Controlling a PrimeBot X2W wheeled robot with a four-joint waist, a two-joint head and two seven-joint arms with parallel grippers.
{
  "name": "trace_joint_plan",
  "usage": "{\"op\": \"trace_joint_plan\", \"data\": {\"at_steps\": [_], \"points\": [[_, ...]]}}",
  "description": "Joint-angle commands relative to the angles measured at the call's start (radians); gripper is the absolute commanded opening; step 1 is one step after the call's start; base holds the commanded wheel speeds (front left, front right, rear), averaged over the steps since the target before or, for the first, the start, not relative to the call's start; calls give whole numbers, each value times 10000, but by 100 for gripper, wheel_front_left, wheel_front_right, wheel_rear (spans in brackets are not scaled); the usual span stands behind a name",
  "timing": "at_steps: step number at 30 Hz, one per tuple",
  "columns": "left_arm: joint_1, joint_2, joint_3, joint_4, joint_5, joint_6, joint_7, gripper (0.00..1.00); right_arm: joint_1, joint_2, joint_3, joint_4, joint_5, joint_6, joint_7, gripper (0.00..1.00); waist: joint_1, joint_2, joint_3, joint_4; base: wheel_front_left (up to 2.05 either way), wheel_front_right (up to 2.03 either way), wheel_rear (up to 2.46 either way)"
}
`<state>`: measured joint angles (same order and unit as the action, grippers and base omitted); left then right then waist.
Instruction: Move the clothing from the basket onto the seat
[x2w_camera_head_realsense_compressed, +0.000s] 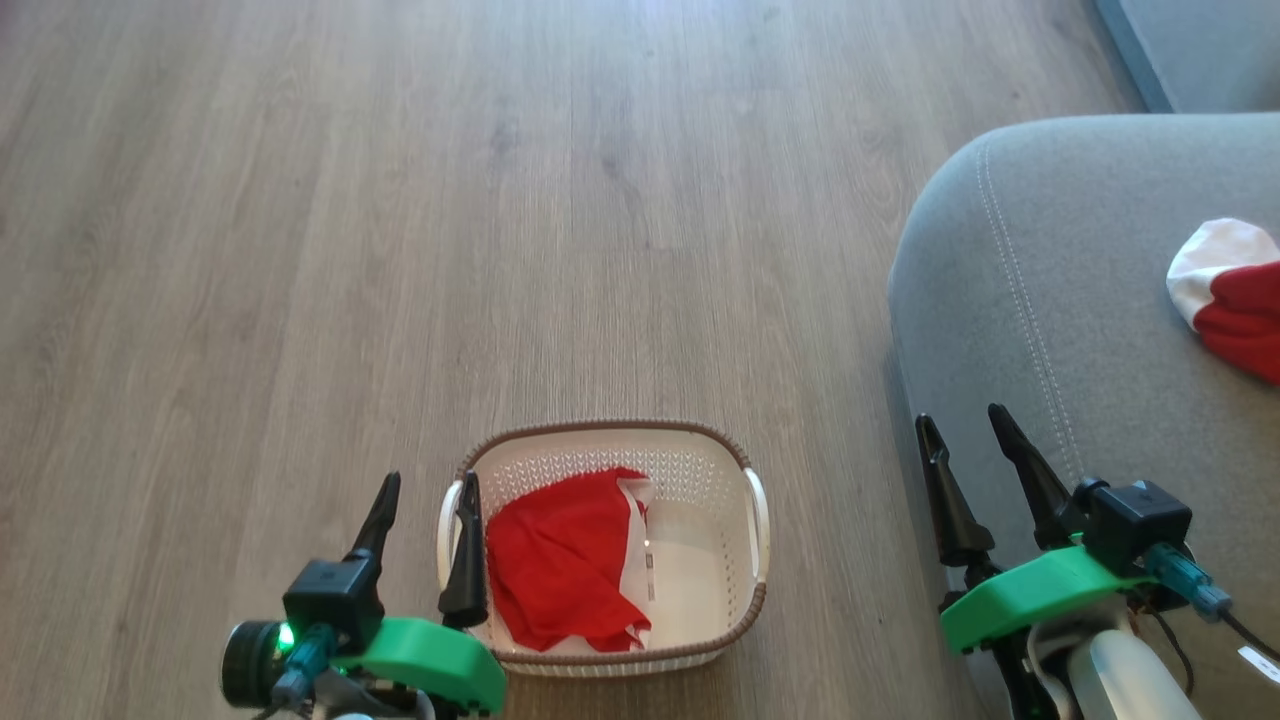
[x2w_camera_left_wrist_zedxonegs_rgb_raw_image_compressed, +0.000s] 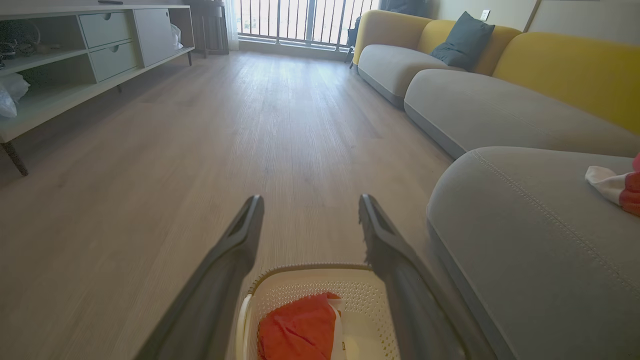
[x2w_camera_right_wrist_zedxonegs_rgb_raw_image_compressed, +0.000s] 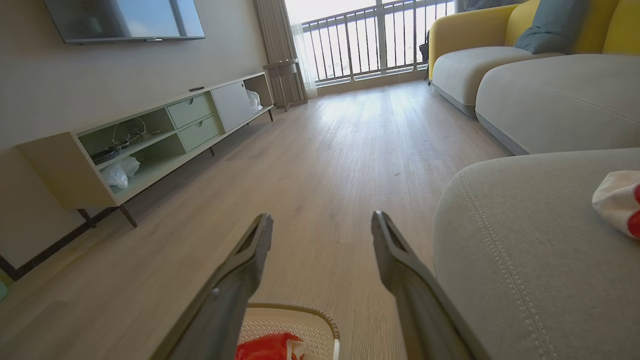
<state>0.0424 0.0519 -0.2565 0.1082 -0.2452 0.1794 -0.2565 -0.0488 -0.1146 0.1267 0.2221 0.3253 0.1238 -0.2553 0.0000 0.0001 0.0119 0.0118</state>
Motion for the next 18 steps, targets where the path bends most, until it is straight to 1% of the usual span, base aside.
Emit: {"op": "trace_joint_plan", "data": {"at_steps": [1,5,9,13,18], "points": [[-395,-16,278,-261,19,48,-53,100,-373,-71,204,-259,-120,69,-65,100,0,-1,103,-53,0,0,0],[-492,-16,101,156,-14,38,-53,100,-488,-164,197,-230,-227,69,-65,100,0,-1,592,-164,0,0,0],[-986,-16,-199,937,33,64,-53,100,-812,-239,121,-374,-216,69,-65,100,0,-1,1663,-326,0,0,0],[-1831,-16,-564,2090,106,72,-53,100,-1210,-388,138,-480,-215,69,-65,100,0,-1,2941,-548,0,0,0],[-2831,-16,-962,3625,228,75,-53,100,-1577,-501,60,-550,-38,69,-65,100,0,-1,4139,-966,0,0,0]]}}
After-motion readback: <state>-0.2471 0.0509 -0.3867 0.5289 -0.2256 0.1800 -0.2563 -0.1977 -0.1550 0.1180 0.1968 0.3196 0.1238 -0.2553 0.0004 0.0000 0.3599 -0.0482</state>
